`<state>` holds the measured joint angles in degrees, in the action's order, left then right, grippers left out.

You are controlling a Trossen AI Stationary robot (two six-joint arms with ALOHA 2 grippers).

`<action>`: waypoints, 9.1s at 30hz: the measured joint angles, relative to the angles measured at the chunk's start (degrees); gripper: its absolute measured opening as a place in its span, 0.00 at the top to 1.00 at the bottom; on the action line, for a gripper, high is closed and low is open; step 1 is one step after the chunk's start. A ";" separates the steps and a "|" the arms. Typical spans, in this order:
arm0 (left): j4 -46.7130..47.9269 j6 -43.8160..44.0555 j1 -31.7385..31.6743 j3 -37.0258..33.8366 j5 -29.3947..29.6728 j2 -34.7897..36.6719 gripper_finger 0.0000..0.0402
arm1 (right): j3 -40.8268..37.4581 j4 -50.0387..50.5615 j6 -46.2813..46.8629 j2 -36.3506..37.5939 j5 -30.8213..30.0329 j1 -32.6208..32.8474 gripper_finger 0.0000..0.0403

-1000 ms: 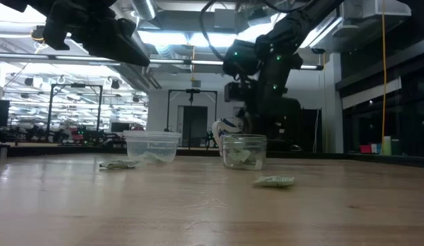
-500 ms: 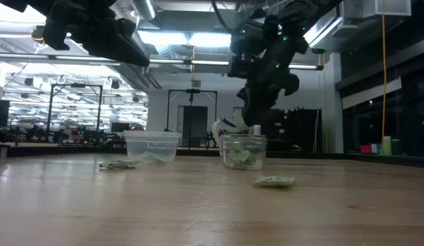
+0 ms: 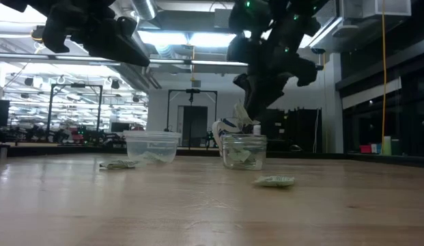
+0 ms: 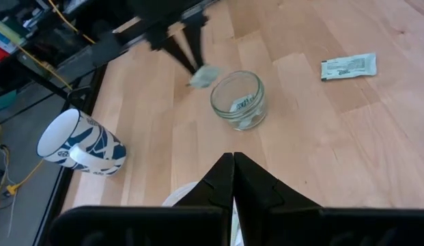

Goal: Pick and place Stevia / Truvia into bins
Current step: Put the stevia packet into the transparent container, then put the stevia packet into the plastic container

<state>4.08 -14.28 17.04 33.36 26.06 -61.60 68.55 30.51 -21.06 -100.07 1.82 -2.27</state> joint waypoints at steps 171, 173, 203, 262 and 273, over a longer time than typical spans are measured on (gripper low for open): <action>22.07 47.94 5.32 14.05 -11.28 -17.20 0.99 | -32.87 -47.76 11.76 25.92 -14.29 11.53 0.96; 21.68 45.56 5.35 14.05 -11.13 -15.75 0.99 | -32.87 -47.76 11.80 25.92 -14.29 11.53 0.96; -18.84 27.42 1.20 -8.81 -16.61 -5.99 0.99 | -32.89 -47.79 11.81 25.92 -14.31 11.53 0.96; 14.25 39.18 -21.33 4.40 -15.89 -10.02 0.99 | -32.94 -49.27 11.52 23.61 -14.35 11.26 0.96; 17.32 36.06 -21.37 9.24 -17.25 -19.04 0.99 | -32.94 -48.88 11.57 23.58 -14.33 11.09 0.96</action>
<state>21.40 21.78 -4.33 42.61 8.82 -80.64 35.62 -18.37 -9.50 -76.49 -12.51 8.82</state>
